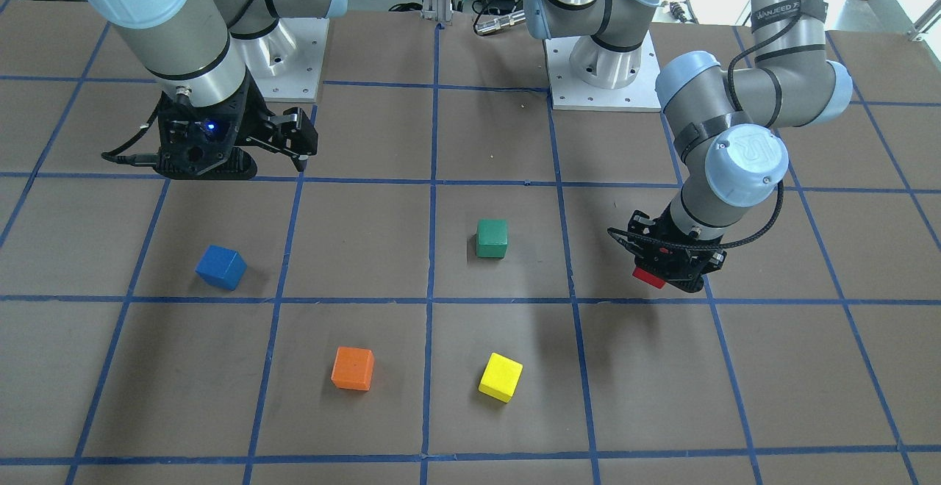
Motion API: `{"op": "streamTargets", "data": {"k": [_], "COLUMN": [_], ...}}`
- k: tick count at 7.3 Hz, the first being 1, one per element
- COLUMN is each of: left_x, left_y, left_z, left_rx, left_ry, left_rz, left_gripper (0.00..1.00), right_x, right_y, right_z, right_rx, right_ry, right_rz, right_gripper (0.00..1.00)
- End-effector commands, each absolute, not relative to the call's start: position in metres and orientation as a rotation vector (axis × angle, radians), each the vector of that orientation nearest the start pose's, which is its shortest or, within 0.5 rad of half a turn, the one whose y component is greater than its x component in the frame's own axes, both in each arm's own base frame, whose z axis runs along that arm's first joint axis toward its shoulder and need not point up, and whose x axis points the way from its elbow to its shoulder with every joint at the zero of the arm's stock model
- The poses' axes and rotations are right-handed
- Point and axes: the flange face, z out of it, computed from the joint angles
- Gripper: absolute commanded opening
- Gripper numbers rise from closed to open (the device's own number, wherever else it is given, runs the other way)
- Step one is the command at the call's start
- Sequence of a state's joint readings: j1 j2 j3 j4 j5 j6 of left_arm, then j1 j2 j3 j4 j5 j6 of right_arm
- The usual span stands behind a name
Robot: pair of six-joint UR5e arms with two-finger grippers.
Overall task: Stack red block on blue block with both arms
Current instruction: 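Carry the red cube with the left gripper toward the table centre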
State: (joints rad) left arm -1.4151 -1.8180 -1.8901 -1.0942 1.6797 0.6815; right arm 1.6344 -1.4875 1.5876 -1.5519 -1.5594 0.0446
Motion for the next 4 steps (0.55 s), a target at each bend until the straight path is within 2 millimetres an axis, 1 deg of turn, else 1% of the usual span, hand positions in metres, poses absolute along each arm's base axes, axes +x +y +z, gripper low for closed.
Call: {"op": "streamTargets", "data": {"k": [1, 2, 3, 4], "left_x": [-0.08, -0.102, -0.132, -0.168], "left_y": [-0.561, -0.567, -0.565, -0.557], "left_z": [0.311, 0.329, 0.341, 0.341], "left_rx": [0.627, 0.526, 0.445, 0.322], "left_ry": [3.044, 3.09, 3.131, 3.171], "left_rz": [0.196, 0.24, 0.26, 0.263], "left_gripper": [0.0, 0.0, 0.0, 0.0], "right_x": [0.162, 0.162, 0.161, 0.161], "right_y": [-0.506, -0.505, -0.506, -0.505], "right_z": [0.438, 0.44, 0.441, 0.442], "right_rx": [-0.016, -0.016, -0.016, -0.016], "right_ry": [3.134, 3.135, 3.134, 3.134], "right_rz": [0.181, 0.174, 0.174, 0.169], "right_gripper": [1.0, 1.0, 1.0, 1.0]}}
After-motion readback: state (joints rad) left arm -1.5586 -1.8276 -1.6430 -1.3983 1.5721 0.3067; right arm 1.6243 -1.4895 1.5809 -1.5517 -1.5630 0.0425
